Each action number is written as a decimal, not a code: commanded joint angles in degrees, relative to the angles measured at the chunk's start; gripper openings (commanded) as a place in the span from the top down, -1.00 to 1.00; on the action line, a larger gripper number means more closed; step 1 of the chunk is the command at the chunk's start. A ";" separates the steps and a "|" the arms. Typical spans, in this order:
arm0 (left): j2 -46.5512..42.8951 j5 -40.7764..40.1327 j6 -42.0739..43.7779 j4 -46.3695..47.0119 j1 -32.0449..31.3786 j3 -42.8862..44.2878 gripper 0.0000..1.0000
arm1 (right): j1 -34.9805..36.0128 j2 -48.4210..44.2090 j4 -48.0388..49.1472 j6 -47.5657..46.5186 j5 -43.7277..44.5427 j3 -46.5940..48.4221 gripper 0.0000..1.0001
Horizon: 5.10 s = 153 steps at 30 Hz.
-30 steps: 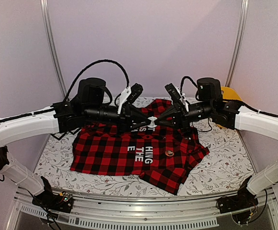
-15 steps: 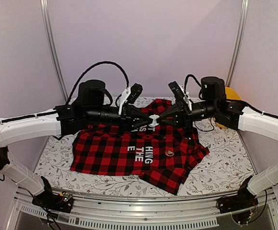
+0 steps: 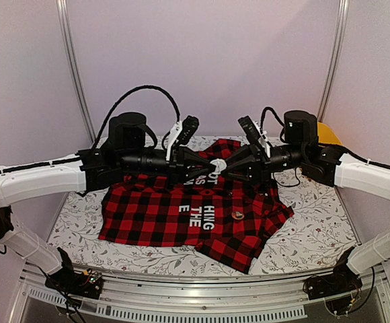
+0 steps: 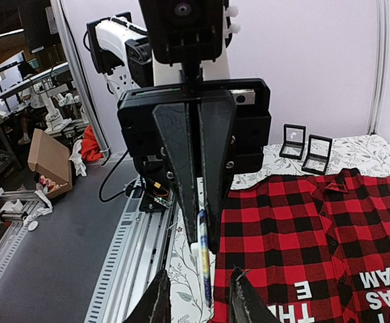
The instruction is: Pin the brooch onto the clothing
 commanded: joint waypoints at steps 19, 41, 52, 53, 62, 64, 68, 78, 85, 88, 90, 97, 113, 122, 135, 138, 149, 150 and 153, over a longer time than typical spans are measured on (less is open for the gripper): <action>-1.36 1.54 1.77 1.17 -0.93 -0.07 1.00 | 0.32 1.47 4.42 3.26 0.45 0.21 0.72; -1.03 2.33 2.89 0.17 -2.56 0.75 1.00 | 0.30 2.05 0.73 3.59 10.45 1.87 0.82; -4.96 -6.12 6.70 -3.31 -1.64 -0.67 1.00 | 0.27 -4.69 -4.53 -5.71 2.90 -1.41 -0.05; -5.08 -6.76 7.00 -3.74 -1.59 -0.64 1.00 | 0.31 -5.75 -5.26 -6.77 3.80 -1.65 -0.09; -4.12 -7.50 7.62 -5.83 -1.66 0.89 1.00 | 0.43 -5.66 2.38 -1.74 9.58 -1.52 0.15; -4.21 -6.98 7.29 -5.49 -1.67 0.81 1.00 | 0.84 -4.97 3.32 -0.91 10.31 -1.29 0.19; -3.79 -6.37 6.99 -5.33 -1.79 0.81 1.00 | 1.93 -2.74 3.63 -0.89 9.33 0.32 0.20; -3.08 -5.50 6.96 -5.32 -1.76 0.98 1.00 | 2.96 -0.46 4.81 -0.85 8.67 1.15 0.56; -2.94 -5.12 7.10 -5.58 -1.77 0.99 1.00 | 2.96 -0.51 5.13 -0.23 9.74 1.19 0.75; -2.90 -4.91 7.14 -5.76 -1.77 1.07 1.00 | 2.91 -0.09 5.04 -0.08 9.26 1.25 0.96; -2.96 -4.89 7.06 -5.95 -1.75 0.99 1.00 | 2.91 0.09 4.96 0.13 8.95 1.37 1.00; -4.91 -14.85 6.33 -4.02 -1.82 -0.36 0.57 | 2.93 -0.74 6.14 0.54 13.15 -0.39 1.00; 0.89 -35.56 -18.71 -3.73 9.15 -16.33 -0.44 | 2.61 -1.02 14.25 -4.47 49.32 -21.45 1.00; 10.49 -43.75 -31.60 -3.24 15.35 -25.07 -0.40 | 1.55 6.30 20.14 5.92 46.52 -28.05 1.00; 11.70 -48.54 -37.30 -0.02 19.66 -32.33 -0.40 | -2.78 4.94 21.04 5.29 44.64 -30.28 1.00; 8.11 -46.03 -13.12 12.34 7.95 -29.39 -0.46 | -2.76 4.66 21.08 3.62 44.11 -29.64 1.00; 25.77 -10.37 19.76 4.93 -0.78 -9.65 -0.55 | -2.76 5.71 21.55 -0.37 40.65 -27.05 1.00; 26.65 -10.28 20.69 4.73 -0.80 -9.15 -0.56 | -2.78 5.74 21.47 -0.53 40.21 -26.82 1.00; 29.20 -11.96 21.36 3.19 -0.70 -6.91 -0.58 | -2.75 6.23 21.55 -0.91 39.12 -26.27 1.00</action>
